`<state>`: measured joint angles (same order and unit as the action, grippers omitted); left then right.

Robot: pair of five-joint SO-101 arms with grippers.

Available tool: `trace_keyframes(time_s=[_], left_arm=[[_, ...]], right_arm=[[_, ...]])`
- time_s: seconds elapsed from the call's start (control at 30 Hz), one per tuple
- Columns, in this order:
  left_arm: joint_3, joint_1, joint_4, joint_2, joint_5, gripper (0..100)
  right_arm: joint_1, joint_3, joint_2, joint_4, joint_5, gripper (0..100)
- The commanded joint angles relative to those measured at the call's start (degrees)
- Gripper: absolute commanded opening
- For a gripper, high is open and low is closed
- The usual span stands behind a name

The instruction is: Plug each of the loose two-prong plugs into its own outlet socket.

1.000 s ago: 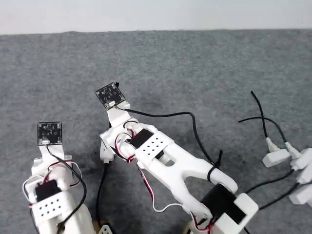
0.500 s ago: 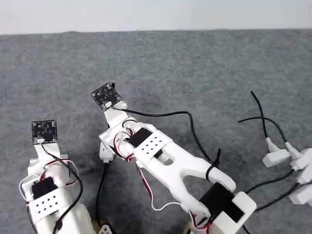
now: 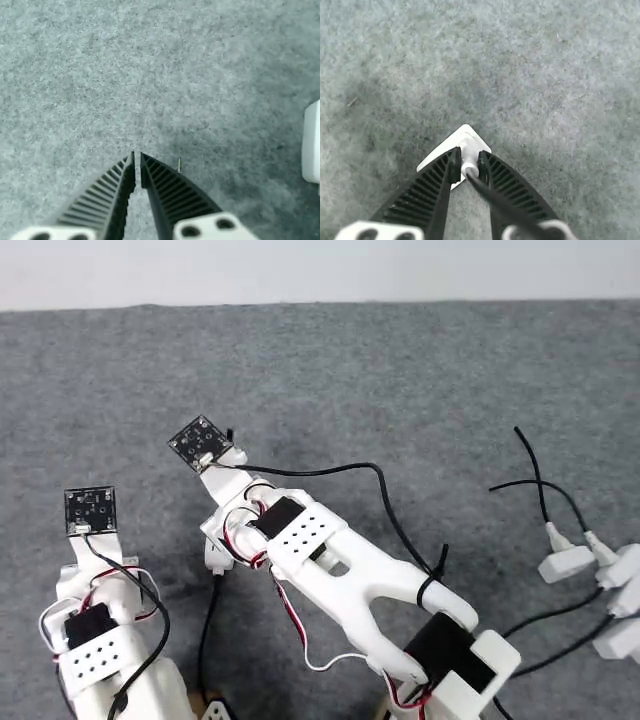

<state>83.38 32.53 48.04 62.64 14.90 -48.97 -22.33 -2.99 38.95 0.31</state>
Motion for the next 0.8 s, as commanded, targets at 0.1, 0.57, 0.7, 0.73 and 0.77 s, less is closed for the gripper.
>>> trace_keyframes(time_s=[0.1,0.57,0.7,0.73,0.77], left_arm=[[-3.03,0.35,-1.32,-0.09,-0.35,1],[-3.03,0.26,-1.32,-0.09,-0.35,1],[-3.03,0.26,-1.23,-0.09,-0.35,1],[-3.03,0.26,-1.23,-0.09,-0.35,1],[-3.03,0.26,-1.23,-0.09,-0.35,1]], right_arm=[[-0.75,5.8,-3.12,2.15,1.85,0.8],[-1.45,13.71,-3.38,8.66,6.33,0.8],[-1.54,13.89,-3.03,9.27,8.35,0.8],[-1.54,13.8,-3.38,9.27,8.35,0.8],[-1.54,13.71,-3.56,9.27,8.35,0.8]])
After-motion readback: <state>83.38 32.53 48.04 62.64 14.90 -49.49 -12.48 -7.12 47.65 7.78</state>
